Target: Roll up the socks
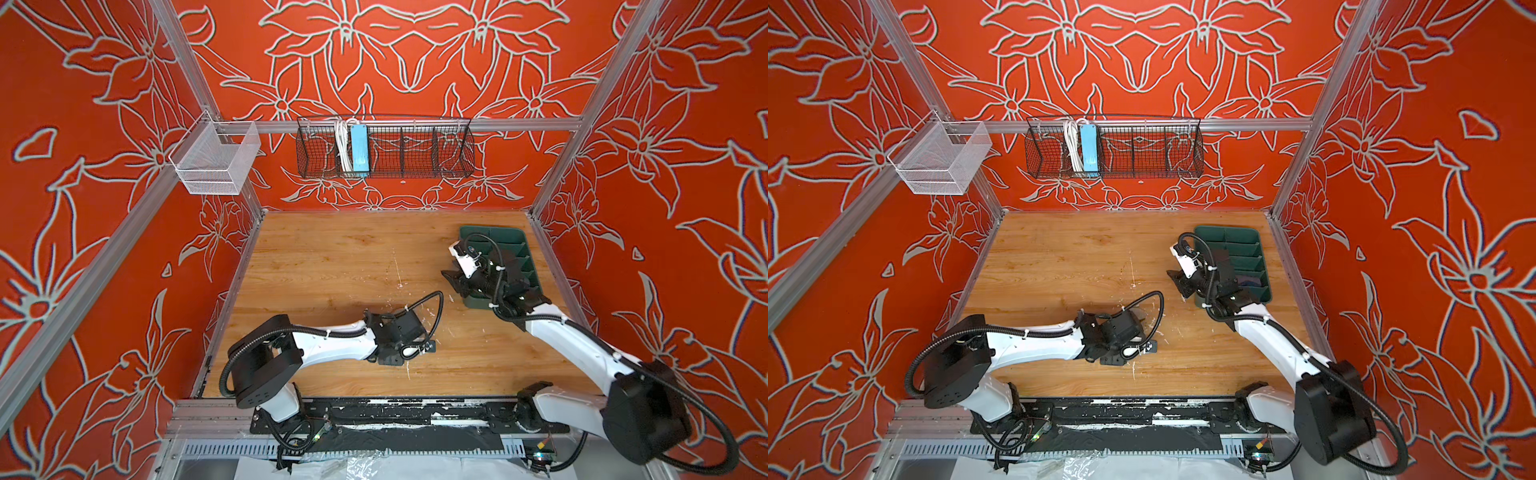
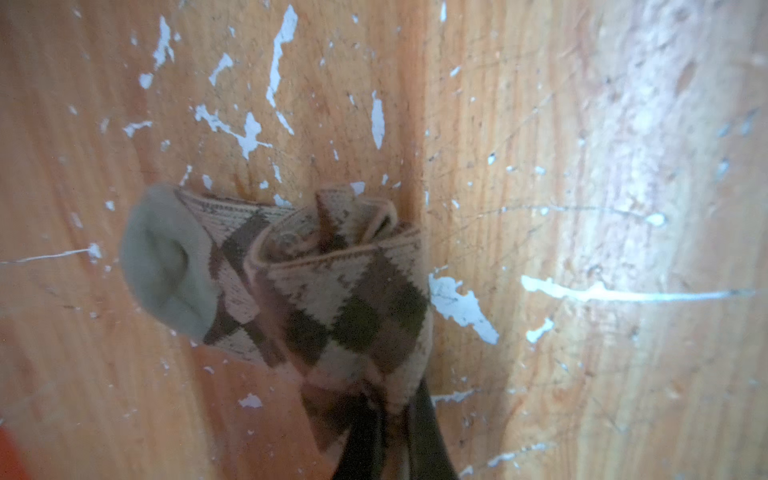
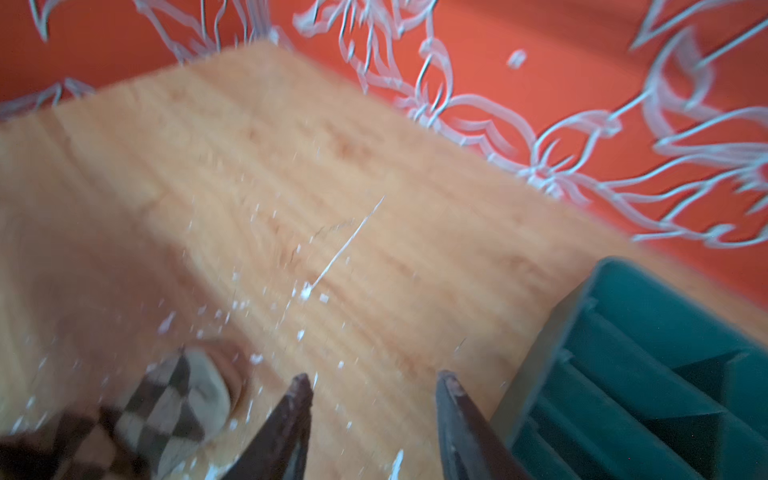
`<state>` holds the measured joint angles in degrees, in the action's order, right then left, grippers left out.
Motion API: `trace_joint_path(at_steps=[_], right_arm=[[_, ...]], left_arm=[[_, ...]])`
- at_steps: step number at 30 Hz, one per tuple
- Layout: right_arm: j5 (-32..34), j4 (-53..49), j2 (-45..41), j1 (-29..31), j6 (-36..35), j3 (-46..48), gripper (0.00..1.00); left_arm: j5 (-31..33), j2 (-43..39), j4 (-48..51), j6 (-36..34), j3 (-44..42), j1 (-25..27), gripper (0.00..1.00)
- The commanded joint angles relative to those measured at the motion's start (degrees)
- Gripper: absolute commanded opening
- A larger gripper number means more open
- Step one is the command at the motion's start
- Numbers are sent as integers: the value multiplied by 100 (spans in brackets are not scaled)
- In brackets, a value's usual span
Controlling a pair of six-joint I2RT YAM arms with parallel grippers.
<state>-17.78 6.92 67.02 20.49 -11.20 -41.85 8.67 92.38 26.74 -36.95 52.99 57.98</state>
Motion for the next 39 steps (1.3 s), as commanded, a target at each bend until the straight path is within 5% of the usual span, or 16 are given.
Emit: trace_joint_path(at_steps=[1, 6, 11, 15, 19, 27, 31, 39], right_arm=[[81, 930, -446, 25, 207, 239, 52], [-1555, 730, -1105, 34, -701, 413, 54], [-2909, -412, -1694, 323, -2616, 482, 54], [-2246, -2332, -1664, 1183, -4262, 137, 54], [-1011, -3120, -1193, 2134, -5023, 205, 54], [-39, -778, -497, 2837, -4702, 1315, 60], [293, -403, 193, 2844, -4654, 1267, 67], [507, 304, 1274, 2838, -4497, 919, 65]], left_arm=[[-1158, 480, 1229, 130, 389, -221, 0], [-1929, 1153, 1892, 283, 1098, -659, 0], [-2529, 1446, 1934, 502, 1432, -1025, 0], [-2840, 1688, 2089, 498, 1741, -1271, 0], [-3124, 2018, 2454, 458, 2186, -1469, 0], [-3266, 2146, 2533, 494, 2351, -1613, 0], [-3283, 2170, 2563, 509, 2382, -1614, 1], [-3288, 2191, 2625, 522, 2459, -1623, 1]])
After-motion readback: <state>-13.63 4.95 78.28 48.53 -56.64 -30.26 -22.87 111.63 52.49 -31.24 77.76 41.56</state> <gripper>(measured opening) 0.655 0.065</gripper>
